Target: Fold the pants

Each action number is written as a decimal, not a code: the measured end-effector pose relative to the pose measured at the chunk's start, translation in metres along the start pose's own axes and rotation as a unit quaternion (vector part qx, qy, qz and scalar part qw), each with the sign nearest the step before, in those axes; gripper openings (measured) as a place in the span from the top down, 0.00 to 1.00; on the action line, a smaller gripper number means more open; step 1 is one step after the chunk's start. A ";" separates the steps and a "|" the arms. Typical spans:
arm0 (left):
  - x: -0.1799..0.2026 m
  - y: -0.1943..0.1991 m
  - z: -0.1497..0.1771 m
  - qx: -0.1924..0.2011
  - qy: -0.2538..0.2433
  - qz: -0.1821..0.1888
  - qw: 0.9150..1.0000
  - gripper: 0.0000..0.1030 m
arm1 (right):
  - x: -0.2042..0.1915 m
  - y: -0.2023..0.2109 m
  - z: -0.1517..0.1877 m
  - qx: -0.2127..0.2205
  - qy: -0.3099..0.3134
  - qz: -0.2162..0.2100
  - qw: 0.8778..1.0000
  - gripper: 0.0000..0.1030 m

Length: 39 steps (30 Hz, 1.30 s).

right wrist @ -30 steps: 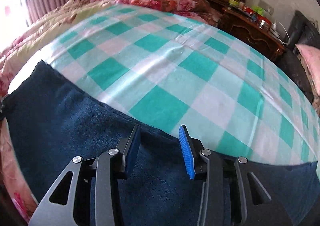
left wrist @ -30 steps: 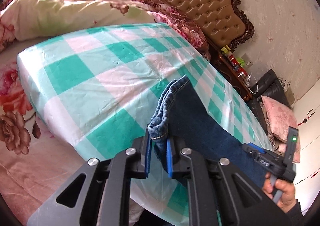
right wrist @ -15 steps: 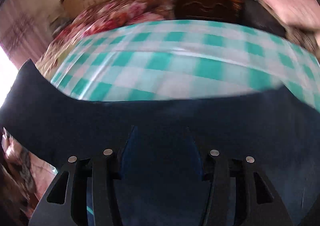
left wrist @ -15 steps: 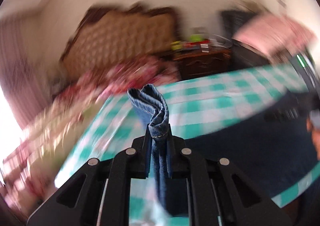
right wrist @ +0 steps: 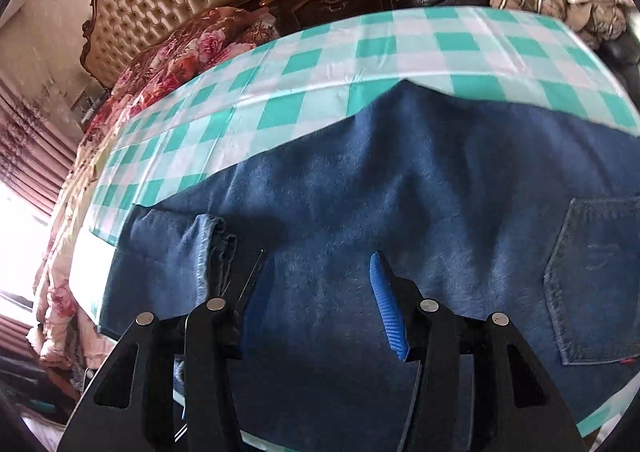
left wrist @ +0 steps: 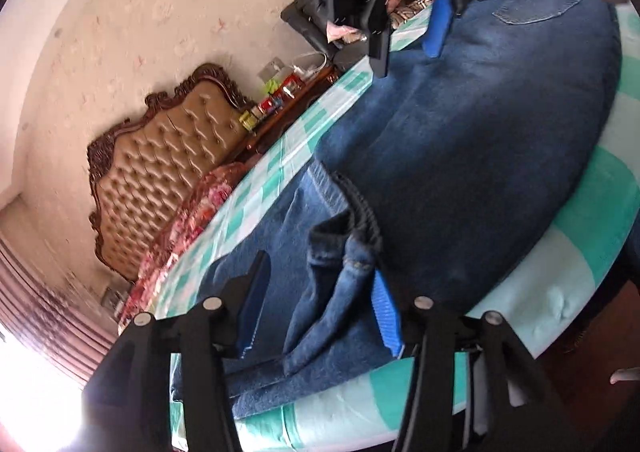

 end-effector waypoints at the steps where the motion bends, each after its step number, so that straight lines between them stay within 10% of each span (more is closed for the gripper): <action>1: 0.001 -0.001 0.000 -0.002 0.003 0.010 1.000 0.51 | -0.002 -0.002 0.001 -0.004 0.000 -0.005 1.000 0.51; 4: 0.002 -0.005 0.000 -0.002 0.003 0.037 0.999 0.56 | -0.010 -0.008 0.003 -0.023 0.000 -0.031 0.999 0.51; 6: 0.005 -0.010 -0.001 -0.007 0.005 0.069 0.998 0.84 | -0.015 -0.013 0.005 -0.043 -0.008 -0.052 0.998 0.51; 18: -0.039 0.003 -0.006 0.029 0.085 0.073 0.993 0.87 | -0.042 -0.049 0.010 -0.165 -0.096 -0.159 0.969 0.39; 30: -0.047 0.013 -0.004 0.039 0.093 0.078 0.992 0.87 | -0.075 -0.084 -0.003 -0.180 -0.123 -0.217 0.952 0.36; 34: -0.035 0.017 -0.007 0.045 0.065 0.069 0.994 0.88 | -0.084 -0.089 -0.012 -0.146 -0.075 -0.172 0.971 0.86; 39: -0.027 0.029 -0.035 0.084 0.047 0.067 0.993 0.88 | -0.080 -0.037 -0.032 -0.068 -0.002 -0.156 0.985 0.88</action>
Point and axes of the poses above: each gripper's, at about its wrist camera, not at the fingertips, and y roughly against the way its jaws point, x to its right, z to its underside, the point moved 2 cm from there along -y, roughly the way its jaws point, and after that the axes turned 1 degree about -y, right-handed, at the moved point
